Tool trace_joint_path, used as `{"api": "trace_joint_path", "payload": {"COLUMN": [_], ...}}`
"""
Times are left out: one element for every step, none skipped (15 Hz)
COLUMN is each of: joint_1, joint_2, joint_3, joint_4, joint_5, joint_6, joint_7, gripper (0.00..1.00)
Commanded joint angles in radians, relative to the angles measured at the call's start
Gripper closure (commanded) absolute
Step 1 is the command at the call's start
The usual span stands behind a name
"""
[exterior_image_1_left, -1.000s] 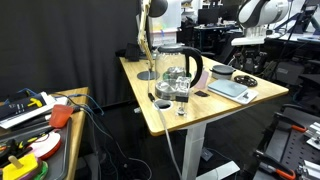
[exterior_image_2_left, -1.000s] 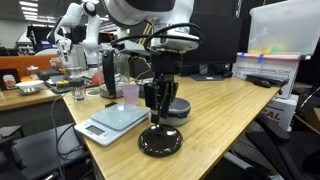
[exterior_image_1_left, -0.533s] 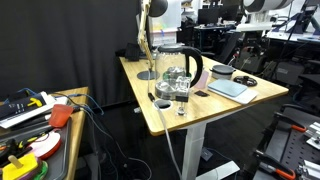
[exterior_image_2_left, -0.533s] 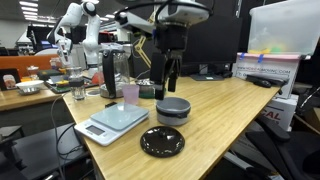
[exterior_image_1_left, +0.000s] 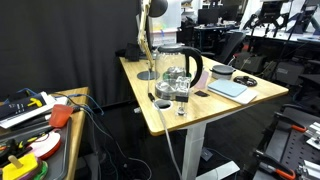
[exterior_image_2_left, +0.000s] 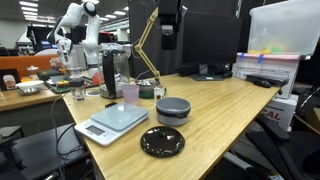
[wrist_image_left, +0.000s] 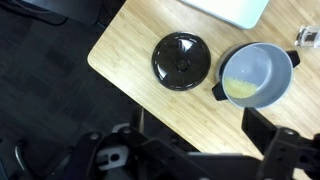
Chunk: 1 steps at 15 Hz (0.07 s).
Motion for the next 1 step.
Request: {"api": "trace_joint_path", "payload": {"joint_1": [-0.019], "joint_2": [0.009], "joint_3": [0.020], "joint_4": [0.002], "joint_5": [0.002], "joint_6": [-0.002], "joint_7": [-0.002], "gripper": [0.00]}}
